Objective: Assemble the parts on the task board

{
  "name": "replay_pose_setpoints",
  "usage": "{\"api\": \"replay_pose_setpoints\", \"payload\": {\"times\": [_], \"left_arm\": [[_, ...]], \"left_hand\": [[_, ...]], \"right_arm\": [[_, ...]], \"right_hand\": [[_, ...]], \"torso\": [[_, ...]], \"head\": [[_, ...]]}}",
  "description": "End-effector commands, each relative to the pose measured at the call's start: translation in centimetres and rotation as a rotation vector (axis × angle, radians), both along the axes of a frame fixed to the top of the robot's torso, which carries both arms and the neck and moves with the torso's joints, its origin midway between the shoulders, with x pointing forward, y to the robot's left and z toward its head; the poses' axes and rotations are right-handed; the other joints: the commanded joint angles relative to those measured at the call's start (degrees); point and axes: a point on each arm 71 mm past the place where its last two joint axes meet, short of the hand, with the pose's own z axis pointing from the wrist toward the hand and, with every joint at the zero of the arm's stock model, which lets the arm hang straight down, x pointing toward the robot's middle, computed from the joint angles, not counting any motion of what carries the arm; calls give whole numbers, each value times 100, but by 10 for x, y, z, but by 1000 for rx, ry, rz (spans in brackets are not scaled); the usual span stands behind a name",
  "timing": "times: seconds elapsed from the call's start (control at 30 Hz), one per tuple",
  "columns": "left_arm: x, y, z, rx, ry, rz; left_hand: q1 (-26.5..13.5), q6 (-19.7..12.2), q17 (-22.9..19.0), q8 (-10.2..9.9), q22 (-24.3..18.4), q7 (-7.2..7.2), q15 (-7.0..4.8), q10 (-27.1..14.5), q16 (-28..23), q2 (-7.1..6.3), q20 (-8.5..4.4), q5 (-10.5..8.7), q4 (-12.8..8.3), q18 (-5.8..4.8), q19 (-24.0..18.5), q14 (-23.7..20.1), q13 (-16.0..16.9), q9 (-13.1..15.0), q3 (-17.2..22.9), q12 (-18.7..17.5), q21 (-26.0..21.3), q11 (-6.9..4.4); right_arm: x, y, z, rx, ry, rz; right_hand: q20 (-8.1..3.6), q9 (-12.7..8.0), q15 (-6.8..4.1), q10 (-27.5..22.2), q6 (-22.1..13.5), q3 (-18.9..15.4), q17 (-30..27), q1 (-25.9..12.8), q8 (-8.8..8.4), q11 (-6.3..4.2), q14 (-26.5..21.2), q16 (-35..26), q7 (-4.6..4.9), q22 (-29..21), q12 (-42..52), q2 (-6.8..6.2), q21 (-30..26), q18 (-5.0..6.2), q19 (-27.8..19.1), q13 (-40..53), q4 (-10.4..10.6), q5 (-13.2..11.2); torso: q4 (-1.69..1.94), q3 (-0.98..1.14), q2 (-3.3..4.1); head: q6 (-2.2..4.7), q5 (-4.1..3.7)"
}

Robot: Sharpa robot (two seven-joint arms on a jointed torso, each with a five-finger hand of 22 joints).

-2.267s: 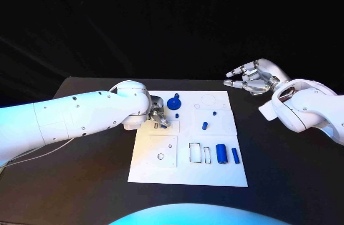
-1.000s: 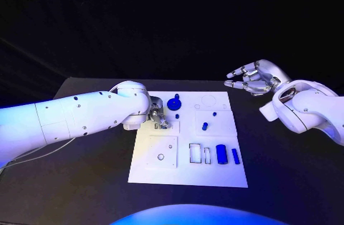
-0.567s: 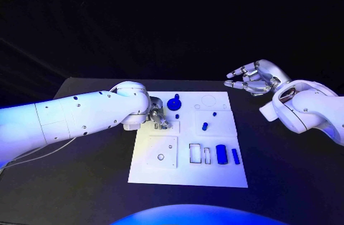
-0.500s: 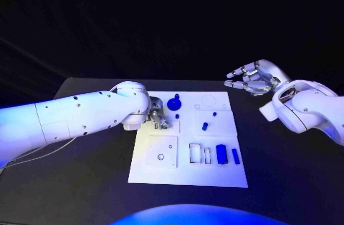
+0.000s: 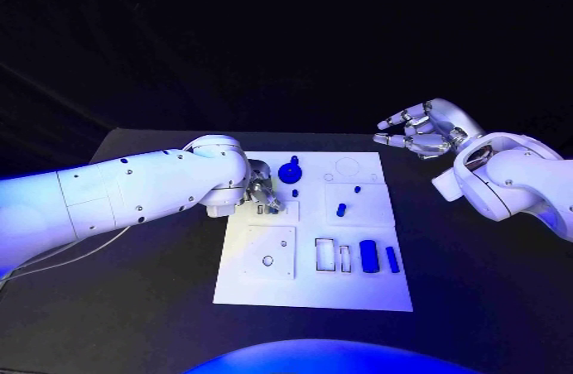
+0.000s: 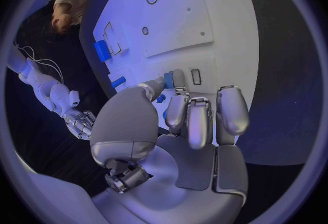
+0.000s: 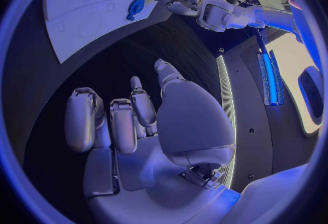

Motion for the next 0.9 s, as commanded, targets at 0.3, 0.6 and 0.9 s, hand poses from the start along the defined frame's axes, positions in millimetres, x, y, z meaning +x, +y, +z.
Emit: {"api": "replay_pose_setpoints", "payload": {"times": [0.3, 0.6, 0.9], "left_arm": [[-1, 1, -2, -56, 24, 53], [-2, 2, -1, -74, 46, 60], [0, 8, 5, -67, 94, 43]], "left_hand": [[403, -216, 599, -150, -194, 74, 26, -242, -5, 50, 31, 34, -414, -48, -151, 375, -339, -43, 450, -312, -119, 67], [447, -257, 595, -182, -263, 100, 47, -324, -8, 23, 49, 33, -452, -34, -195, 373, -479, -51, 528, -437, -157, 91], [500, -297, 587, -215, -307, 129, 69, -387, -14, 7, 68, 31, -467, -26, -228, 370, -579, -57, 581, -531, -186, 116]], "right_arm": [[0, 1, -2, -11, 10, 10], [0, 1, -3, -12, 14, 10], [0, 1, -4, -14, 19, 10]], "right_hand": [[-9, 9, -32, 16, -6, -19, 660, -30, 30, -8, 393, -19, -25, 524, 5, 19, -16, 67, -33, -2, 0, 37], [-9, 9, -32, 16, -6, -19, 660, -30, 30, -8, 393, -19, -25, 524, 5, 19, -16, 67, -33, -2, 0, 37], [-10, 10, -34, 24, -2, -28, 661, -33, 38, -11, 394, -19, -27, 527, 12, 26, -15, 67, -30, 4, 8, 42]], "torso": [[1, -3, 0], [1, 0, 2], [0, 7, -3]], "head": [[2, 4], [1, 4], [13, 20]]}}
